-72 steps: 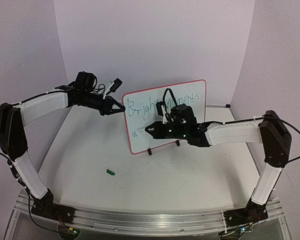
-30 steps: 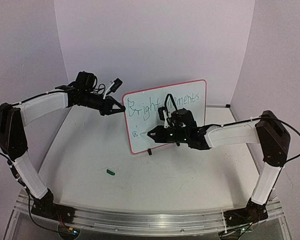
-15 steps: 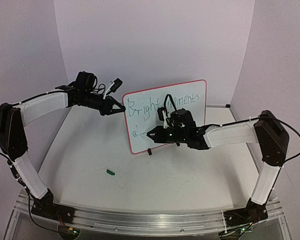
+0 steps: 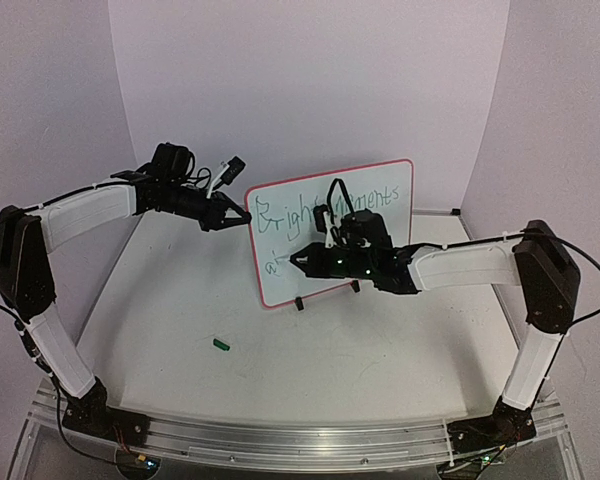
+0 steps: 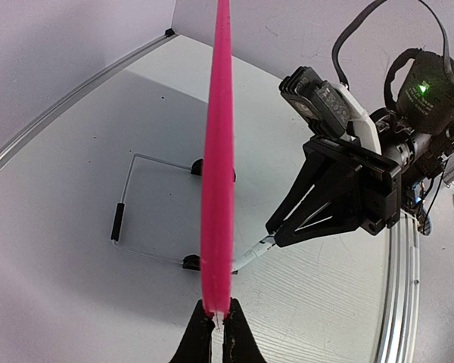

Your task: Write a sentence on the whiteboard

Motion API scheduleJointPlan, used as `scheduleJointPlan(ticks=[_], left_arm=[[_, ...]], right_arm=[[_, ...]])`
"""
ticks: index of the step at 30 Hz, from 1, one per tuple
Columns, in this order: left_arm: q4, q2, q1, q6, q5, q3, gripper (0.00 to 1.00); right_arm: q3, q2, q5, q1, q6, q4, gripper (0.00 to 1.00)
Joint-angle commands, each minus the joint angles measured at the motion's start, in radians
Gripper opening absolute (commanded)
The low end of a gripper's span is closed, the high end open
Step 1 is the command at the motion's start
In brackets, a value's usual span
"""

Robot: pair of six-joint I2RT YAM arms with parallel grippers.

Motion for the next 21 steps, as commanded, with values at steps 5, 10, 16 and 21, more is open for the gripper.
scheduleJointPlan(ticks=[5,10,16,21], left_arm=[[-0.075,0.012,-0.027,0.020,0.006,0.020,0.00],[-0.076,0.014,-0.028,0.021,0.006,0.020,0.00],[-0.074,0.020,-0.031,0.017,0.011,0.021,0.00],[-0.074,0.022,-0.033,0.018,0.008,0.020,0.00]], right_arm=[[0.056,-0.035,0.023,-0.002,-0.011,0.027,0.00],[0.039,-0.040,0.040,-0.003,-0.012,0.027,0.00],[-0.005,-0.035,0.044,-0.002,-0.006,0.027,0.00],[-0.036,-0.016,0.039,-0.003,0.004,0.027,0.00]])
